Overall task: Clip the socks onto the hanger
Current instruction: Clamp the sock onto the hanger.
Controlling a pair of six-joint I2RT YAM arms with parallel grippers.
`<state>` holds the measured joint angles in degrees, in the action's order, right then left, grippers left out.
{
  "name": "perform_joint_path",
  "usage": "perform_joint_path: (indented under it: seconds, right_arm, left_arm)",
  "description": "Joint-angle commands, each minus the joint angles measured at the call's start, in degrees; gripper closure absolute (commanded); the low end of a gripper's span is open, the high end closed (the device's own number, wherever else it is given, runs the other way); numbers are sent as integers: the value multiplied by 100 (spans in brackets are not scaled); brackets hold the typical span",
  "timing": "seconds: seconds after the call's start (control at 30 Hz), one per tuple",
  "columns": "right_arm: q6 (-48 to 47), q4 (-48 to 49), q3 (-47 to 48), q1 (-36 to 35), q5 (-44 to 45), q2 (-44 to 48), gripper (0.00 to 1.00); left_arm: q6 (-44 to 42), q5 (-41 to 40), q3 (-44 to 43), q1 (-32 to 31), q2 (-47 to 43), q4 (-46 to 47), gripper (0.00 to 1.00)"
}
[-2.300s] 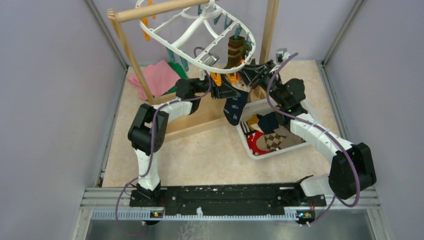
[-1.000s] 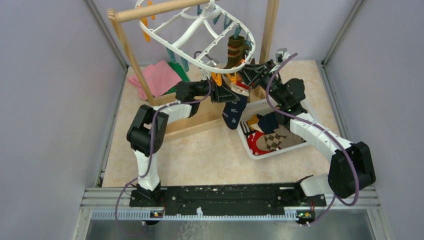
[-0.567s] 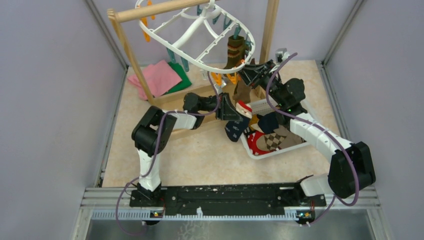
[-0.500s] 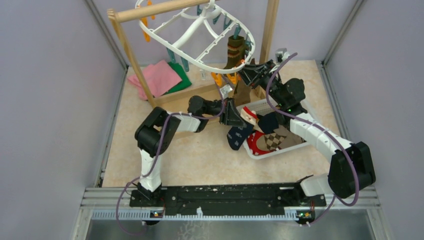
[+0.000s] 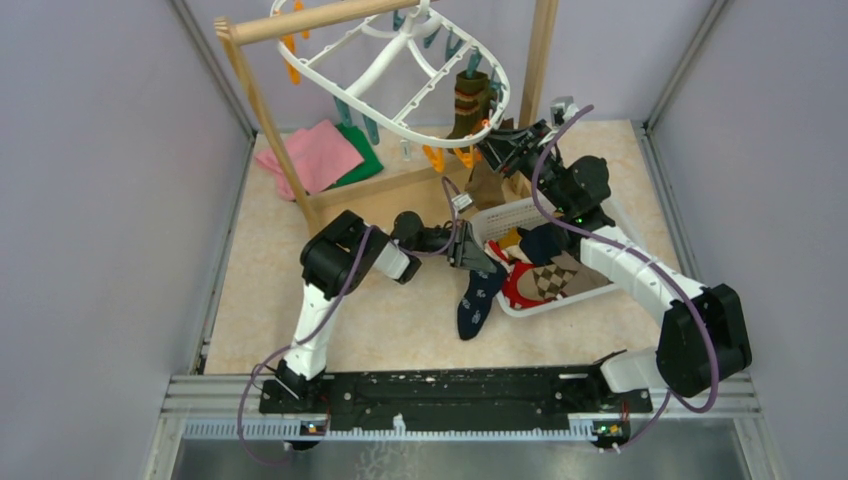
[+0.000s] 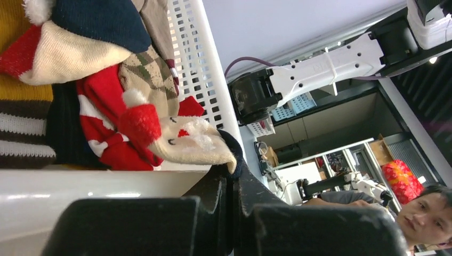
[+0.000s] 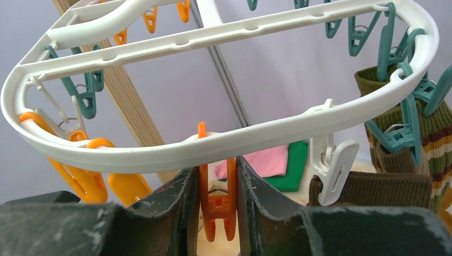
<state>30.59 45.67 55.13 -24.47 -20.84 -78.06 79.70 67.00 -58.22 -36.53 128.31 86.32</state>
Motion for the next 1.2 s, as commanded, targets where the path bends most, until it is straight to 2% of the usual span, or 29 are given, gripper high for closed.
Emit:
perform_joint_path:
  seconds: [0.0,0.13,0.3,0.53,0.73,0.93,1.17]
  right_arm:
    - [-64,113,146,39,-6,147,89]
    - [-44,131,147,39,-9,118,89]
    - [-43,122,146,39,-25,106,89]
    - [-23,159,146,43,-41,51,89]
    - [-10,155,146,39,-52,52,89]
    - [-1,160,145,43,-69,51,89]
    - [26,184,129,39,-79,51,89]
  left_arm:
    - [-387,-127,368,-59,-179,739,98]
    - [-1295,-111,510,-61,-727,-474,94]
    - [-1819,-104,650,-59,-1166,-1185,91]
    - [-2802,-312,974,-61,-1604,-2595,76]
    - [-2885,-350,778,-47,-1531,-2849,66]
    - [-2721,-424,828,58,-1563,-2752,55]
    - [-1024,-212,873,144,-1107,-501,51]
